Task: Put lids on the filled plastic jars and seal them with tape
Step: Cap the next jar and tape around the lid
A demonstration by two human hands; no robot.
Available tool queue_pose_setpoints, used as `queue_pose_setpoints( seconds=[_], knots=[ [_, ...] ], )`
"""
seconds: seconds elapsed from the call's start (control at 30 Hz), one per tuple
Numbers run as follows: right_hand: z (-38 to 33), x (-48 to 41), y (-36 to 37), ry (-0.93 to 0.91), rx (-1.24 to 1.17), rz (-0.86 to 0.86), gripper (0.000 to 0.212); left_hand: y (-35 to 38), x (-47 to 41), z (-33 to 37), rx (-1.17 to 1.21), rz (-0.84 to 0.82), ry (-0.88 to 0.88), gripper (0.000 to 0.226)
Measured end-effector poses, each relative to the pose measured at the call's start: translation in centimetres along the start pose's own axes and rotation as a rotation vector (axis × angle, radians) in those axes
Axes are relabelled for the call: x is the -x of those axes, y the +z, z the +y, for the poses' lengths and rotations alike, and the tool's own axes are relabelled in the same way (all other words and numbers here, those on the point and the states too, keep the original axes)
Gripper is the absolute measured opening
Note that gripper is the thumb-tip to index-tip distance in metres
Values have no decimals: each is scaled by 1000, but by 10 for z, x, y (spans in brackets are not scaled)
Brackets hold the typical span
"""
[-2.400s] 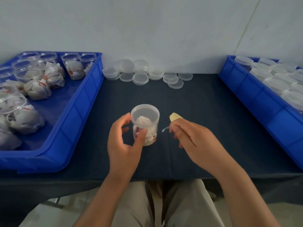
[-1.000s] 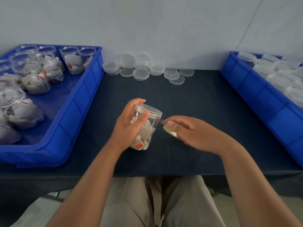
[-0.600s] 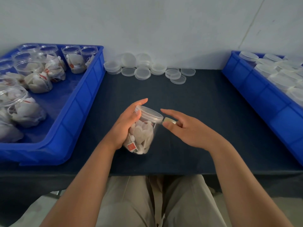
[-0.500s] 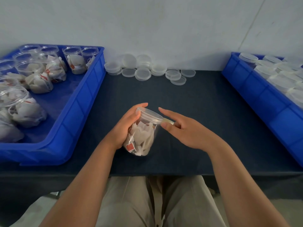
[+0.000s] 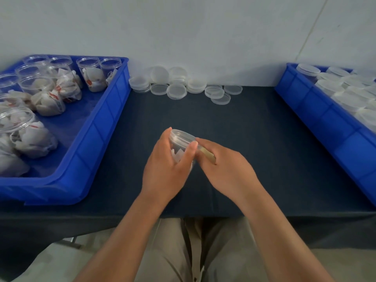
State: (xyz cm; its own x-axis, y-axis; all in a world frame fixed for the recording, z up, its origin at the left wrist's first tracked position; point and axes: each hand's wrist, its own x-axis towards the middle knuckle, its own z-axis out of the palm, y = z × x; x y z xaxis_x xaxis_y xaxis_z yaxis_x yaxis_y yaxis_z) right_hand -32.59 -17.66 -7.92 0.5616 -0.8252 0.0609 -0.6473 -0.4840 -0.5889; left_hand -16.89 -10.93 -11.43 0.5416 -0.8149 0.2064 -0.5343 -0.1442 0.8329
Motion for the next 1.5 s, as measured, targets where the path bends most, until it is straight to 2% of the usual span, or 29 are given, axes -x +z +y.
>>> queue_pose_setpoints(
  seconds=[0.1,0.27,0.43,0.53,0.6,0.7,0.77,0.87,0.97,1.03,1.13,1.17,1.27,1.33,1.4,1.5],
  knots=[
    [-1,-1,3,-5,14,1,52,2,-2,-1,-58,86,-6,76],
    [13,4,-4,-15,-105,-102,65,-9,-20,-7,-64,32,-9,68],
    [31,-1,-14,-26,-59,-139,51,-22,-33,-16,56,-122,28,58],
    [37,-7,-16,-19,-27,-126,52,-27,-39,-15,185,-231,95,43],
    [34,-11,-14,-43,-26,-137,54,-30,-44,-17,240,-291,103,45],
    [24,-16,-9,-89,-44,-134,57,-29,-46,-24,411,-457,-43,56],
    [18,-18,-5,-94,-44,-115,60,-28,-45,-29,491,-503,-149,64],
    [12,-16,-2,-76,-26,-94,56,-23,-42,-28,502,-405,-152,63],
    [9,-13,-2,-60,-10,-56,51,-23,-32,-22,308,-46,12,37],
    [5,-11,-1,-61,26,-25,53,-24,-22,-16,185,94,41,33],
    [-2,-7,4,-92,81,21,54,-13,-7,-3,54,32,-16,66],
    [-4,-7,6,-109,100,34,53,-8,-4,1,37,38,-40,69],
    [-3,-7,9,-102,58,6,50,-2,-6,3,65,121,-63,50],
    [1,-6,7,-77,-54,-63,54,-8,-15,1,132,134,-115,47],
    [6,-2,3,-100,-125,-116,61,-14,-25,-1,161,108,-118,40],
    [14,-2,-7,-145,-118,-137,51,-22,-34,-5,169,16,-43,42]
  ],
)
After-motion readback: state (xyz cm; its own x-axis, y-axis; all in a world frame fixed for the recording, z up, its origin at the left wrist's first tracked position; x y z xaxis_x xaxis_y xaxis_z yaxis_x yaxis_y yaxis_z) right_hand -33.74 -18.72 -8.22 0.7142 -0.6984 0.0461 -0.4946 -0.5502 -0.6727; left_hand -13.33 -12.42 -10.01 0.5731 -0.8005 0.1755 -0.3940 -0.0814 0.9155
